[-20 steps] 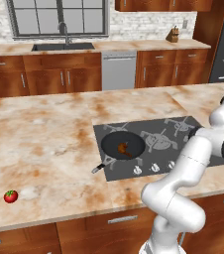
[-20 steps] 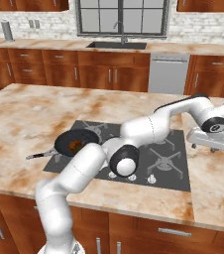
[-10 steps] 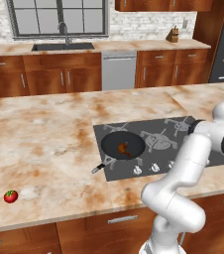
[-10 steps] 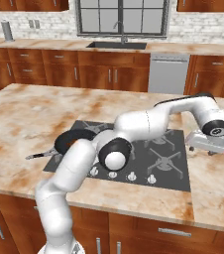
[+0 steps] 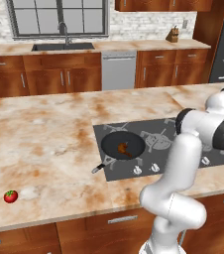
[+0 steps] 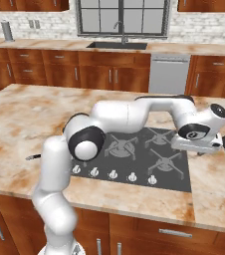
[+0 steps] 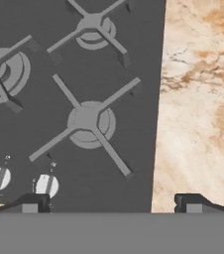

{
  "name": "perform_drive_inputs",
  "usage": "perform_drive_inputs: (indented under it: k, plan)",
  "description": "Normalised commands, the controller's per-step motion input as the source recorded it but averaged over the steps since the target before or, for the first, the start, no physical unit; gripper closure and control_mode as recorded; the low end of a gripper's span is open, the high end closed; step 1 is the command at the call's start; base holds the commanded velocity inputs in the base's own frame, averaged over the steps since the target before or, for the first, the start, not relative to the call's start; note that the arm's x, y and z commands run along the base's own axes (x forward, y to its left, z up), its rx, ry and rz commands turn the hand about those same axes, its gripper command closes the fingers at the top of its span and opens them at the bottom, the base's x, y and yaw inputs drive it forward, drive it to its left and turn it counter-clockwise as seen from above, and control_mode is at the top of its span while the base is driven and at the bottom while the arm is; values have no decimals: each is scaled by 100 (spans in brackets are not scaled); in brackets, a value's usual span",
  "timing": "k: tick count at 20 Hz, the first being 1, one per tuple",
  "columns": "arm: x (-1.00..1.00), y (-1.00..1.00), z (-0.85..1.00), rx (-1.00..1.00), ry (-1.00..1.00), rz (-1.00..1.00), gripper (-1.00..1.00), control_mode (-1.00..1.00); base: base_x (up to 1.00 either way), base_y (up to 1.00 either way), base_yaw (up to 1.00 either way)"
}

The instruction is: Place both pans onto different burners. Then place the tomato and the chicken drumstick on different pans.

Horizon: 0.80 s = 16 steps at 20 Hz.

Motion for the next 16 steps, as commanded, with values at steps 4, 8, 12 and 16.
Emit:
perform_drive_inputs:
  k: [4, 8, 12, 16]
  plan:
    - [0, 27, 32, 0, 1, -26, -100, -100, 0, 0, 0]
    - [0, 11, 30, 0, 0, -24, -100, -100, 0, 0, 0]
    - [5, 4, 9, 0, 0, -19, -100, -100, 0, 0, 0]
    - [1, 0, 2, 0, 0, -2, -100, 100, 0, -9, 0]
